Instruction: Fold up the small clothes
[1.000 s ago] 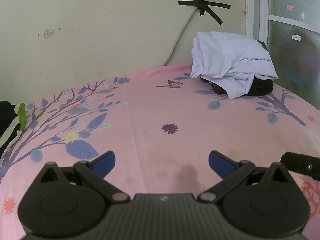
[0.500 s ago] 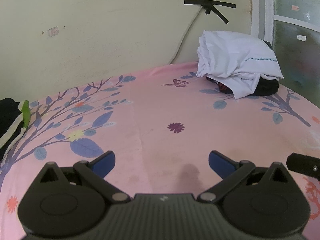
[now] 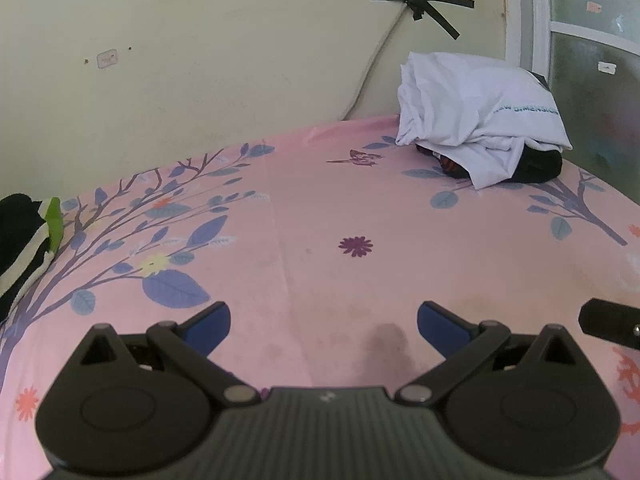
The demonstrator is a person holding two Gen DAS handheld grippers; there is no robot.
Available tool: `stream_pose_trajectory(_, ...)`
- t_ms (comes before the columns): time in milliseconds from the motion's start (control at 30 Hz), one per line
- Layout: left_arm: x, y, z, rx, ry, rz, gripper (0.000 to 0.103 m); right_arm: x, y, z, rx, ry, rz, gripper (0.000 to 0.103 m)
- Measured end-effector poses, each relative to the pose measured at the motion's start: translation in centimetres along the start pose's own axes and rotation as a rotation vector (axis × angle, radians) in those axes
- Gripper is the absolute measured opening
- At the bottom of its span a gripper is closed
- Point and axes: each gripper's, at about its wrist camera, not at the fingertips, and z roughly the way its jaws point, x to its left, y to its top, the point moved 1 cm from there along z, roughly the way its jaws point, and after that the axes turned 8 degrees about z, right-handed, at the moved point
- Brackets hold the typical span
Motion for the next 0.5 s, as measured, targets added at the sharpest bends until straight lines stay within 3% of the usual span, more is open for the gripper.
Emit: stream_pose_trajectory(500, -0.10, 0.03, 0.17, 0.012, 0.004, 0.010, 0.103, 0.34, -0.09, 0.22, 0.010, 0.005, -0.009, 0.072)
